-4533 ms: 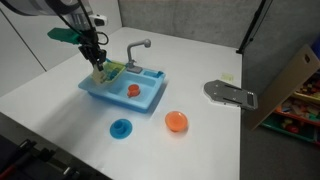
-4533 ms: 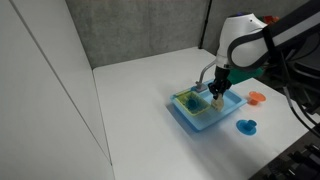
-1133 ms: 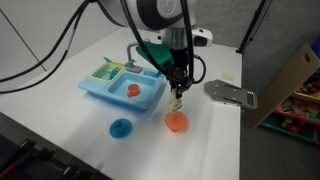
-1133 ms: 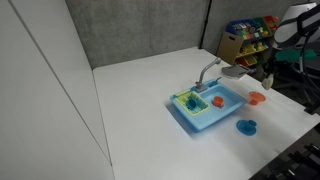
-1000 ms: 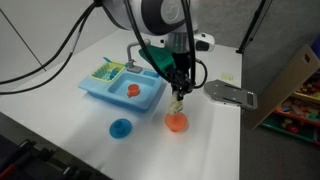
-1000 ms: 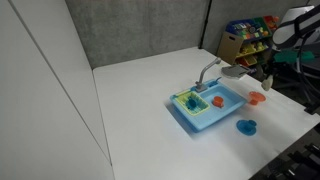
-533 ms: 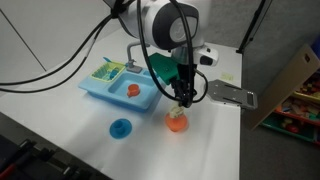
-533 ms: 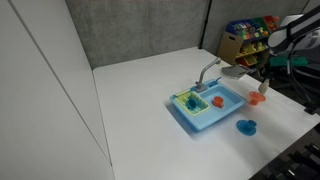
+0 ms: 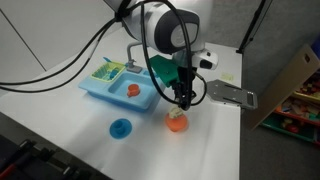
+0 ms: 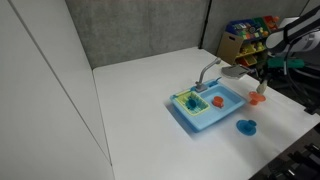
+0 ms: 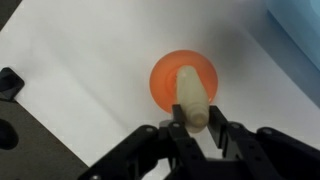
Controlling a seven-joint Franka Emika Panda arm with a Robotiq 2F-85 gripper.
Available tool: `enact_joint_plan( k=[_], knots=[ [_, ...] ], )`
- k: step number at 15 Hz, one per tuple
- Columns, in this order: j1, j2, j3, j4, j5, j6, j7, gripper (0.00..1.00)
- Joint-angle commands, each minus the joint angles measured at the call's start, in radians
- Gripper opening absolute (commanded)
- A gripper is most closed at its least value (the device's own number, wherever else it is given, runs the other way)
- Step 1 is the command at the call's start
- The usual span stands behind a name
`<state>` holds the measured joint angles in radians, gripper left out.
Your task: Put the white bottle on the orange stand
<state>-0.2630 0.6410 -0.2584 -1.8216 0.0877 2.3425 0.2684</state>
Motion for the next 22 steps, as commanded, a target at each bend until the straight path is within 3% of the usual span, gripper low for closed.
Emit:
enact_joint_plan(
  k=[1, 22],
  knots=[
    [-0.019, 0.017, 0.013, 0.025, 0.022, -0.002, -0.02, 0.09],
    [-0.027, 0.105, 0.008, 0.089, 0.02, -0.003, -0.009, 0.09]
  ],
)
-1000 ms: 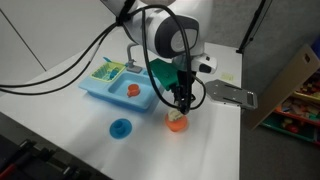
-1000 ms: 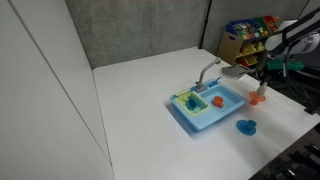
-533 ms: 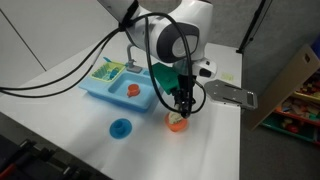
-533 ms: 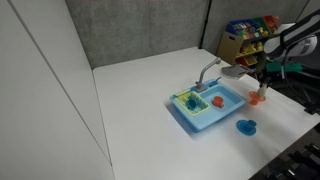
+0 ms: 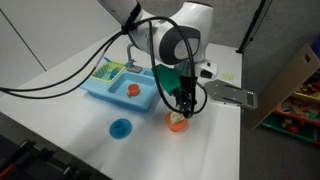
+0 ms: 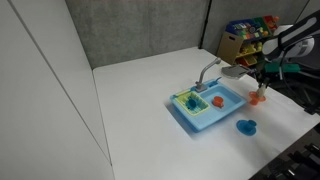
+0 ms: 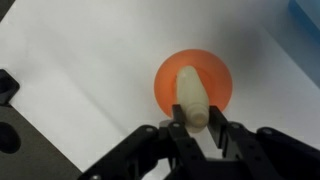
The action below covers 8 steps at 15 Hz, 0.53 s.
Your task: Put the white bottle on the orange stand
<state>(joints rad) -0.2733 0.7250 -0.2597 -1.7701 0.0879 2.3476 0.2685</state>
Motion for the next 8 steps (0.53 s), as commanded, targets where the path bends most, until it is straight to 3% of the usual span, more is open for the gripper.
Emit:
enact_joint_plan(
  k=[1, 8],
  knots=[
    [-0.016, 0.023, 0.009, 0.038, 0.019, -0.007, -0.009, 0.09],
    [-0.016, 0.032, 0.01, 0.039, 0.02, -0.012, -0.011, 0.1]
  ],
)
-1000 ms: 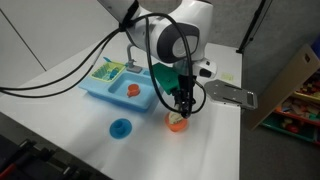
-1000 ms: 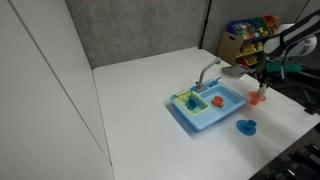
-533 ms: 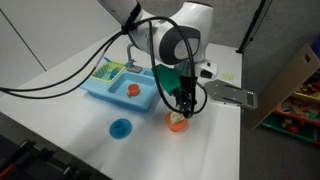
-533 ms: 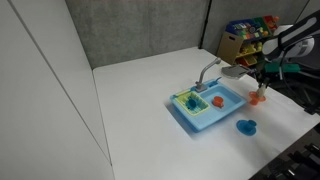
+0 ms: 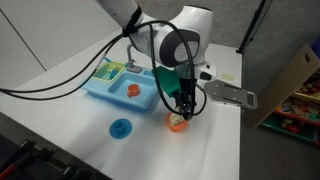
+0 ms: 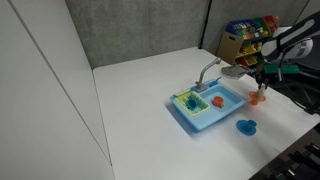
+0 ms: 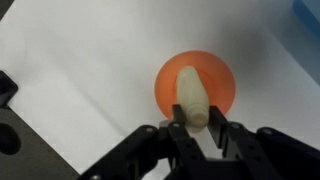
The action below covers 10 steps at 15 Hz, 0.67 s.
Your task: Put the white bottle on the orange stand
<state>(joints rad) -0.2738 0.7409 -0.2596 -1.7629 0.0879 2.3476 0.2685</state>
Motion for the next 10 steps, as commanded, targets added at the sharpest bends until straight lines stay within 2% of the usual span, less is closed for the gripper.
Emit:
enact_joint_plan(
  k=[1, 2, 7, 8, 10],
  knots=[
    [-0.016, 0.015, 0.01, 0.032, 0.02, -0.012, -0.011, 0.4],
    [-0.017, 0.013, 0.01, 0.031, 0.02, -0.012, -0.012, 0.57],
    [-0.018, -0.004, 0.012, 0.021, 0.022, -0.012, -0.019, 0.95],
    [-0.017, -0.008, 0.011, 0.02, 0.021, -0.013, -0.019, 0.99],
    [-0.009, -0.022, 0.002, 0.014, 0.011, -0.018, -0.013, 1.0]
  ],
)
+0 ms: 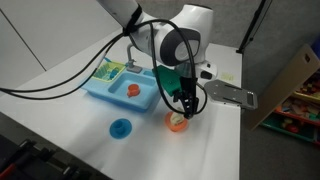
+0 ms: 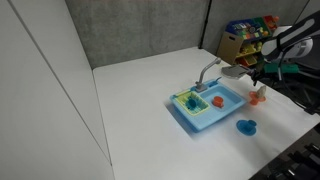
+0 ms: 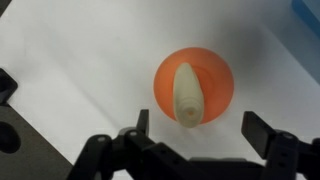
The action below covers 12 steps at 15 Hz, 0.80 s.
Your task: Put the white bottle on the orange stand
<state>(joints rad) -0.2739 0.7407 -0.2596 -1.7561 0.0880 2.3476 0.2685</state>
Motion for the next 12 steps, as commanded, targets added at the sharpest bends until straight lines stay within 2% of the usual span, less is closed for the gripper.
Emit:
enact_joint_plan(
  k=[1, 6, 12],
  knots=[
    [-0.002, -0.036, -0.003, -0.002, 0.002, -0.021, -0.011, 1.0],
    [0.023, -0.12, -0.025, -0.043, -0.043, -0.051, -0.016, 1.0],
    [0.067, -0.287, -0.035, -0.141, -0.17, -0.122, -0.048, 1.0]
  ],
)
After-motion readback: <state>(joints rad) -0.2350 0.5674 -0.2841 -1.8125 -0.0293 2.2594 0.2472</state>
